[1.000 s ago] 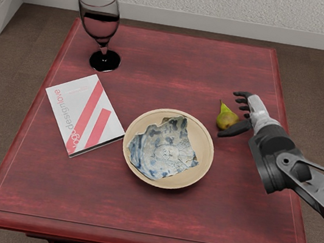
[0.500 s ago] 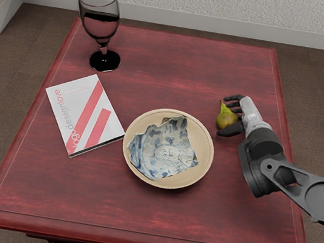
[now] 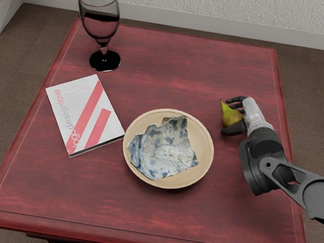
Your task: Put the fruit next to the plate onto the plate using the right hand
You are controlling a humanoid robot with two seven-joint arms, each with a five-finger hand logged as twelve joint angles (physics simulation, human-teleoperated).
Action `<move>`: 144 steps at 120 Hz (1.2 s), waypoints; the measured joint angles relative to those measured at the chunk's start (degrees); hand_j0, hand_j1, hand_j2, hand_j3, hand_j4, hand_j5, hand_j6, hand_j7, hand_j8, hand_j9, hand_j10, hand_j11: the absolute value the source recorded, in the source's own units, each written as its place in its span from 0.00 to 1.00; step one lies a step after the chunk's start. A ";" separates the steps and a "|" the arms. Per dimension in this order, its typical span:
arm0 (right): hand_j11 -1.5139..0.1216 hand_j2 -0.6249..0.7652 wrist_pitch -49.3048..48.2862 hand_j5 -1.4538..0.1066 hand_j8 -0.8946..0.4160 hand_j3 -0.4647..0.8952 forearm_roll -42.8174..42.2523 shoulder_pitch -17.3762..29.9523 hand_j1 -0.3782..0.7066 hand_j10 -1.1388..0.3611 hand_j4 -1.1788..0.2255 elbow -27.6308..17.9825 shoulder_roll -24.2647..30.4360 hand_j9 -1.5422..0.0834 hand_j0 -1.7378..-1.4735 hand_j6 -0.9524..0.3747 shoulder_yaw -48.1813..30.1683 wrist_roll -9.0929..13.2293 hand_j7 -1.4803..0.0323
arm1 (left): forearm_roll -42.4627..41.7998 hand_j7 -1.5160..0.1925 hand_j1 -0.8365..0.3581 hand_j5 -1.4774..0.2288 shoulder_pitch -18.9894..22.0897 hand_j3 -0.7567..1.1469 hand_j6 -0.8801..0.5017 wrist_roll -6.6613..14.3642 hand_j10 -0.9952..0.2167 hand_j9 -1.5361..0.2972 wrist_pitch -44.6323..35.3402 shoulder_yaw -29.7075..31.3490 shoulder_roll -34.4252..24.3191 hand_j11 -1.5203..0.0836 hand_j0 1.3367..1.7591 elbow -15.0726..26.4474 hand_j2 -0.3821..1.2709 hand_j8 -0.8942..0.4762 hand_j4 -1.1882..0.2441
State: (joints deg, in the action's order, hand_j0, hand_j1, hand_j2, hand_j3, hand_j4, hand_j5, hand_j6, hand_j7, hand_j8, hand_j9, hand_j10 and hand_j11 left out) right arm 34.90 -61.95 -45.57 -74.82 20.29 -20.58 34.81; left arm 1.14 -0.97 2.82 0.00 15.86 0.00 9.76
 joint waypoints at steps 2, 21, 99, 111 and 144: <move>0.43 0.39 0.02 0.58 0.38 0.34 0.04 0.00 0.51 0.60 0.51 -0.01 -0.04 0.61 0.30 0.44 -0.02 0.03 0.60 | 0.00 0.89 0.99 0.87 0.00 0.40 0.64 0.00 0.82 0.84 0.00 -0.01 0.00 0.95 0.76 0.00 0.23 0.65 0.83; 0.38 0.46 0.04 0.52 0.41 0.34 0.24 0.00 0.57 0.65 0.45 -0.10 -0.21 0.55 0.31 0.47 -0.08 0.22 0.53 | 0.01 0.89 0.99 0.87 0.00 0.40 0.64 -0.01 0.82 0.84 0.00 -0.01 0.00 0.95 0.76 0.00 0.23 0.65 0.83; 0.34 0.57 -0.18 0.32 0.43 0.34 1.11 -0.65 0.56 0.38 0.39 -4.27 2.18 0.37 0.31 0.45 -1.05 0.12 0.40 | 0.01 0.89 0.99 0.87 0.00 0.40 0.64 -0.01 0.82 0.84 0.00 0.00 0.00 0.95 0.76 0.00 0.23 0.65 0.83; 0.34 0.59 -0.16 0.32 0.42 0.34 1.16 -0.93 0.56 0.38 0.39 -5.66 2.95 0.37 0.31 0.43 -1.42 0.09 0.40 | 0.01 0.89 0.99 0.87 0.00 0.40 0.64 -0.01 0.82 0.84 0.00 -0.01 0.00 0.95 0.76 0.00 0.23 0.65 0.83; 0.33 0.58 -0.18 0.31 0.42 0.34 1.48 -1.25 0.56 0.36 0.39 -9.87 5.44 0.36 0.30 0.44 -2.59 0.12 0.39 | 0.01 0.89 0.99 0.87 0.00 0.40 0.64 -0.01 0.82 0.84 0.00 -0.02 0.00 0.95 0.76 0.00 0.23 0.65 0.83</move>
State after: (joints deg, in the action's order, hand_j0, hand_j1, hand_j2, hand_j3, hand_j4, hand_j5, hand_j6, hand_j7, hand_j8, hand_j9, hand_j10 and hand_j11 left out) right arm 34.73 -60.47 -46.82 -84.70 25.73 -23.17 34.94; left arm 1.15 -0.97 2.81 0.00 15.84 0.00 9.76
